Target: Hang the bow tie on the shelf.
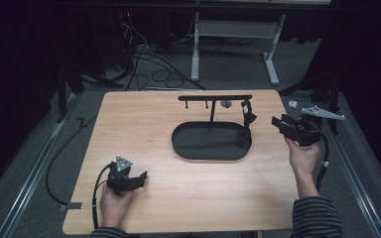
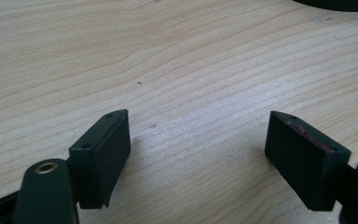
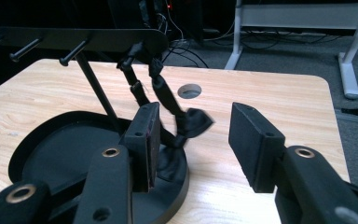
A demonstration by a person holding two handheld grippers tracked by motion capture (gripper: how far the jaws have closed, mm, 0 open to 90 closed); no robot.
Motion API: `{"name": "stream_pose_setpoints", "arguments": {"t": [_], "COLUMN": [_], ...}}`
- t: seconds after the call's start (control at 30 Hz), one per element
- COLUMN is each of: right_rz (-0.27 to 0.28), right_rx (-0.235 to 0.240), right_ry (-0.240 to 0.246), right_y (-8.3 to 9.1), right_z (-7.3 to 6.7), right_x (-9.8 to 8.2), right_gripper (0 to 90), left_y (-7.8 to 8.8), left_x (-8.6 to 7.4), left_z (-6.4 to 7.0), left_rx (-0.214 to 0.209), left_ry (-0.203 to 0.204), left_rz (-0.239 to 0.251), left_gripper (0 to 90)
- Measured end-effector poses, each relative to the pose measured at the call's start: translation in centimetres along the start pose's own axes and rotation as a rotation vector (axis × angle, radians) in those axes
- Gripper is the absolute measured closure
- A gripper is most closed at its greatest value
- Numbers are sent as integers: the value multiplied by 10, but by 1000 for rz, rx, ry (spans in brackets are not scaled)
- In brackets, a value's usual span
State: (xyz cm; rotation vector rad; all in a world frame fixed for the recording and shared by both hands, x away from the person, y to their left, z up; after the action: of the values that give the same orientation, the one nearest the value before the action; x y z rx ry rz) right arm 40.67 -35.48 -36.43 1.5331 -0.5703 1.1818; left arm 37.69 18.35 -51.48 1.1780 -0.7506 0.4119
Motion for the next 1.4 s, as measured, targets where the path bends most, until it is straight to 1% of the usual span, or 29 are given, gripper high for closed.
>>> {"name": "stream_pose_setpoints", "arguments": {"t": [0.23, 0.37, 0.6, 1.07, 1.4], "right_rz": [4, 14, 24, 30, 32], "right_rx": [7, 21, 26, 32, 42], "right_ry": [-15, -32, -39, -37, -28], "right_y": [8, 13, 22, 36, 44], "right_z": [1, 2, 3, 0, -6], "right_x": [-8, -12, -19, -33, -41], "right_gripper": [540, 537, 534, 531, 531], "left_y": [0, 0, 0, 0, 0], "left_x": [0, 0, 0, 0, 0], "left_z": [0, 0, 0, 0, 0], "left_rx": [0, 0, 0, 0, 0], "left_ry": [0, 0, -1, -1, 0], "left_rz": [0, 0, 0, 0, 0], "left_gripper": [227, 227, 228, 227, 228]}}
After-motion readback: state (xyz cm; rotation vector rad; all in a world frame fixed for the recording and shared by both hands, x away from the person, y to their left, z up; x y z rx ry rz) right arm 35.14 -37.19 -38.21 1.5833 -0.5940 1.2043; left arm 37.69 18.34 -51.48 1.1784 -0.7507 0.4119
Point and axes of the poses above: each handheld gripper's, and its own axes: y roughly backward along the jaws, x roughly out of its top, z roughly to its right, the point moved 1 cm from there along -y, roughly forward along the jaws, and after that the axes turned 13 degrees about y, right-handed, at the moved point
